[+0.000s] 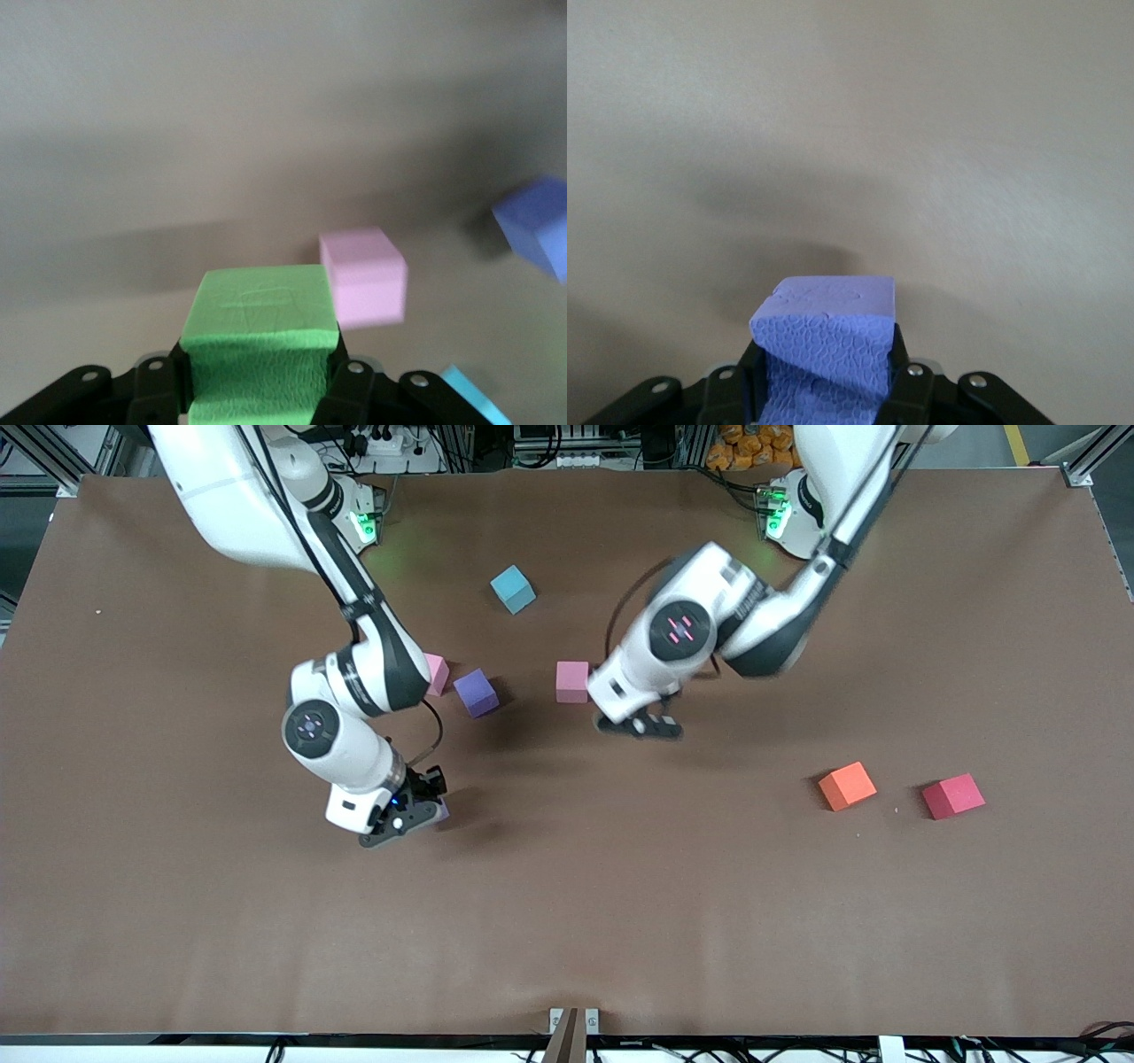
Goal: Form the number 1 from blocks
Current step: 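Carry the green cube with the left gripper toward the pink cube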
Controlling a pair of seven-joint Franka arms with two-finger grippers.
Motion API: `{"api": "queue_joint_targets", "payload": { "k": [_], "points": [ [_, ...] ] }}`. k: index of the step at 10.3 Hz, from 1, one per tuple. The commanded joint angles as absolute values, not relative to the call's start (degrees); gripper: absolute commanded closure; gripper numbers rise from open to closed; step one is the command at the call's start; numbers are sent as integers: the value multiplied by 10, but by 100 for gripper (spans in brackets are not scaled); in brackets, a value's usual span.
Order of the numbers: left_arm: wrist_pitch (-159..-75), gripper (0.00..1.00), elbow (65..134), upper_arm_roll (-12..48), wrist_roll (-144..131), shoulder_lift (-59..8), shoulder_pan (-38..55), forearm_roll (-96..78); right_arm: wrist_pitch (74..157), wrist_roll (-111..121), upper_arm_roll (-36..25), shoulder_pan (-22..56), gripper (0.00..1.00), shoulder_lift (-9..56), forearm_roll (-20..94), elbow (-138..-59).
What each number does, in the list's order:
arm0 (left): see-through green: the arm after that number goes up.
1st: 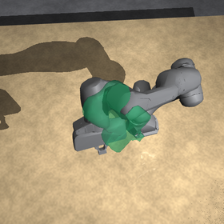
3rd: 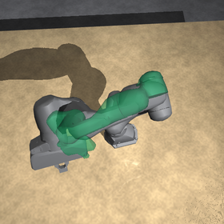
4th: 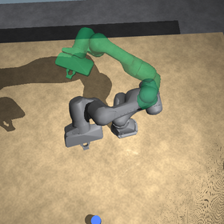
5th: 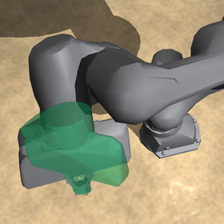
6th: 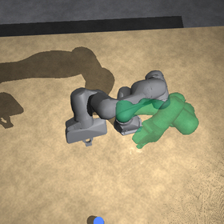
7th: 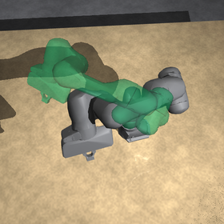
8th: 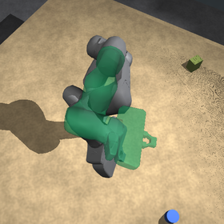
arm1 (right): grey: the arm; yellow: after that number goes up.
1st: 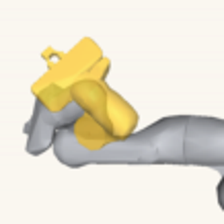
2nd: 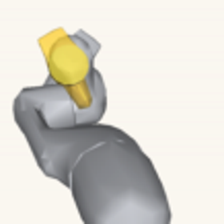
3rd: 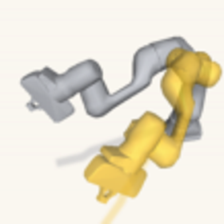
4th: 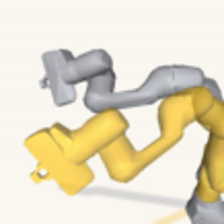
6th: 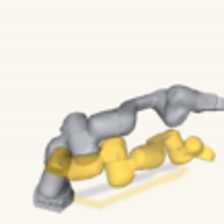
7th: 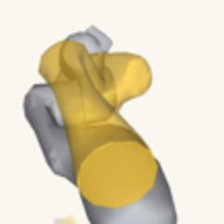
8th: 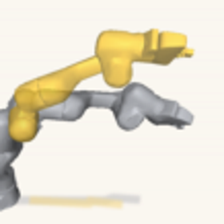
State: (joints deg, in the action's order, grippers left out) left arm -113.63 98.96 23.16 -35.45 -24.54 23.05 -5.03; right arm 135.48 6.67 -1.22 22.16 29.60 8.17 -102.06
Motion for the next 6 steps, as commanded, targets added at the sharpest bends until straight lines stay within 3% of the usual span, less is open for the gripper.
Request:
{"api": "queue_joint_targets", "payload": {
  "k": [1, 3, 6],
  "points": [
    [-1143, 100, 1042, 292, -416, -229, 228, -35, 1344, 20, -12, 216, 58, 195, 92, -1122],
    [-1156, 100, 1050, 295, -435, -253, 251, -36, 1343, -23, -11, 216, 58, 171, 91, -1152],
    [-1184, 100, 1056, 295, -464, -284, 278, -37, 1360, -20, -12, 211, 58, 202, 91, -1121]
  ]
}}
